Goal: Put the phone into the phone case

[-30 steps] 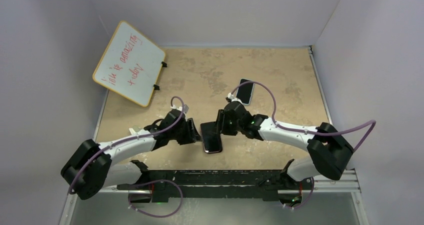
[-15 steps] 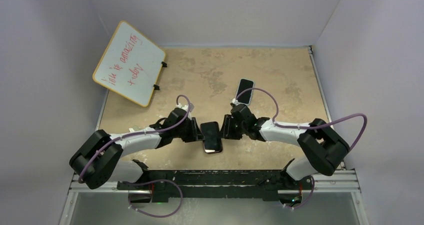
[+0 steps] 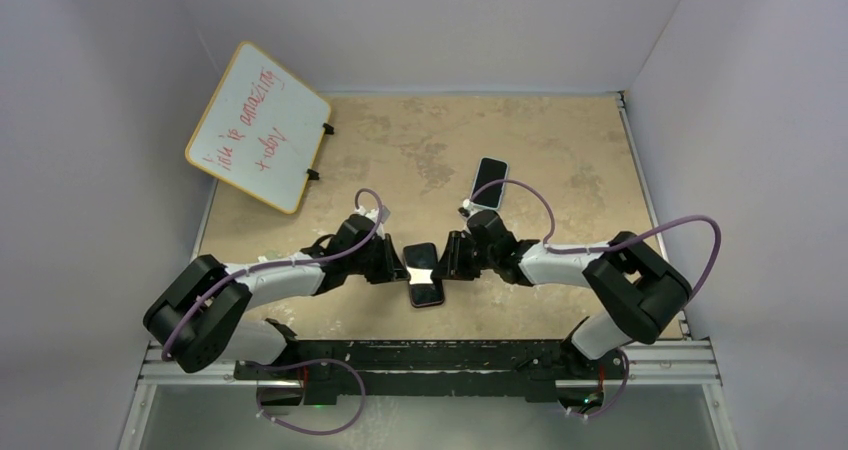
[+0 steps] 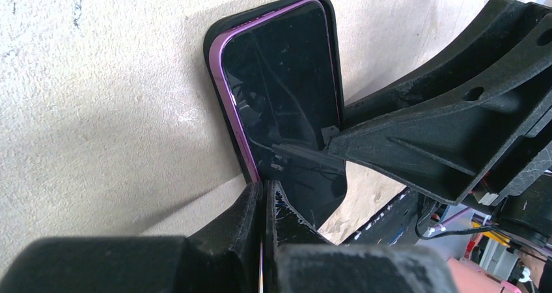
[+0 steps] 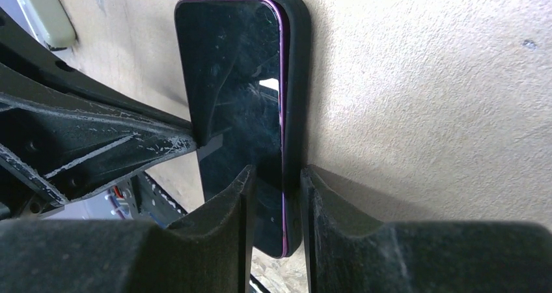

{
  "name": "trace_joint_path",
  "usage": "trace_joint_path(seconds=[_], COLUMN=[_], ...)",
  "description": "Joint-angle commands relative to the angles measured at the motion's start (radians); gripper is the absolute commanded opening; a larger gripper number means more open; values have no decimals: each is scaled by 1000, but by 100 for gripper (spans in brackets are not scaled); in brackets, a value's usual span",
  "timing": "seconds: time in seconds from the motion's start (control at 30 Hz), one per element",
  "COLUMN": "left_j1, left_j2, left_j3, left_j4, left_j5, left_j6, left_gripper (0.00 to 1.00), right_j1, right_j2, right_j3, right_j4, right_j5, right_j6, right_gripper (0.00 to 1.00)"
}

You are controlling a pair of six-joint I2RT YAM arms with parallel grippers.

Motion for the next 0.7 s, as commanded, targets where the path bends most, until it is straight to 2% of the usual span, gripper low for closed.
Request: trace_joint_path(seconds=[0.0, 0.13, 0.3, 0.5, 0.67], left_j1=[-31, -32, -30, -25, -19], left_j2=[19, 5, -40, -41, -3], left_j3=[32, 48, 62, 99, 115], left_j4=[73, 29, -19, -89, -82], left_j5=[16, -26, -91, -193, -206], left_j6=[24, 51, 57, 63, 76], left_gripper=[3, 12, 26, 29, 31], right_j1=[16, 16, 16, -2, -15], right_j2=[16, -11, -59, -60, -32], right_j3=[-17, -24, -24, 21, 61], right_j4=[95, 65, -13, -54, -73], right_j5=[-36, -25, 61, 107, 111], right_j6=[18, 23, 20, 2, -12], right_gripper=[32, 31, 31, 35, 34])
